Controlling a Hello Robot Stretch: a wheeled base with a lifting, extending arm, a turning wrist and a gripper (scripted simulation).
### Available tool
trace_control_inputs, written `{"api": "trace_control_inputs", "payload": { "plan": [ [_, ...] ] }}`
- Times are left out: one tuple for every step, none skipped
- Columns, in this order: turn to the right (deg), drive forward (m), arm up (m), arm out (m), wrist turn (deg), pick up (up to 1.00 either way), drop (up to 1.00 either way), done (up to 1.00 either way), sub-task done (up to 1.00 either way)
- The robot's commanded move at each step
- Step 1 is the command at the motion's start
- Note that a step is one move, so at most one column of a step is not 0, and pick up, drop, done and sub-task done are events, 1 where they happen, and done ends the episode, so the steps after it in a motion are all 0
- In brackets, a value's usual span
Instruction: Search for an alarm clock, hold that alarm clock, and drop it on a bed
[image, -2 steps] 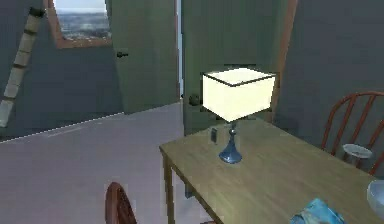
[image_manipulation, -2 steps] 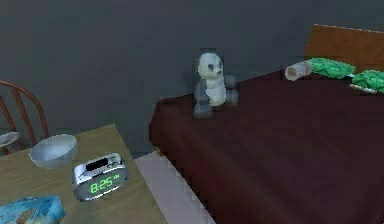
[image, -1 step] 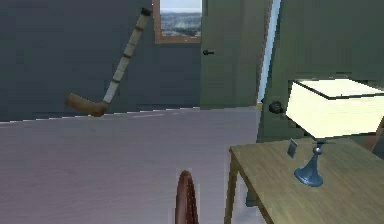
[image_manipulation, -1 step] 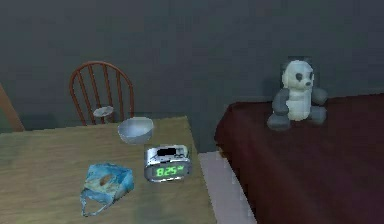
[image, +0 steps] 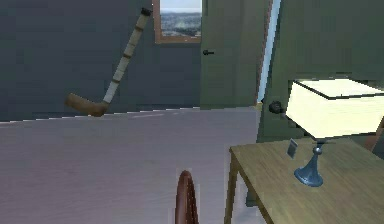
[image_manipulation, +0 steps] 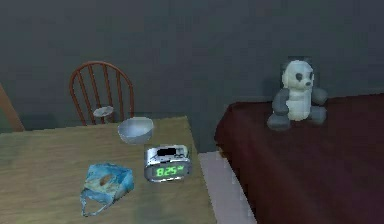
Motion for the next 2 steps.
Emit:
{"api": "trace_control_inputs", "payload": {
  "plan": [
    [0.0, 0.0, 0.36, 0.0, 0.0, 0.0, 0.0, 0.0, 0.0],
    [0.0, 0.0, 0.0, 0.34, 0.0, 0.0, 0.0, 0.0, 0.0]
  ]
}}
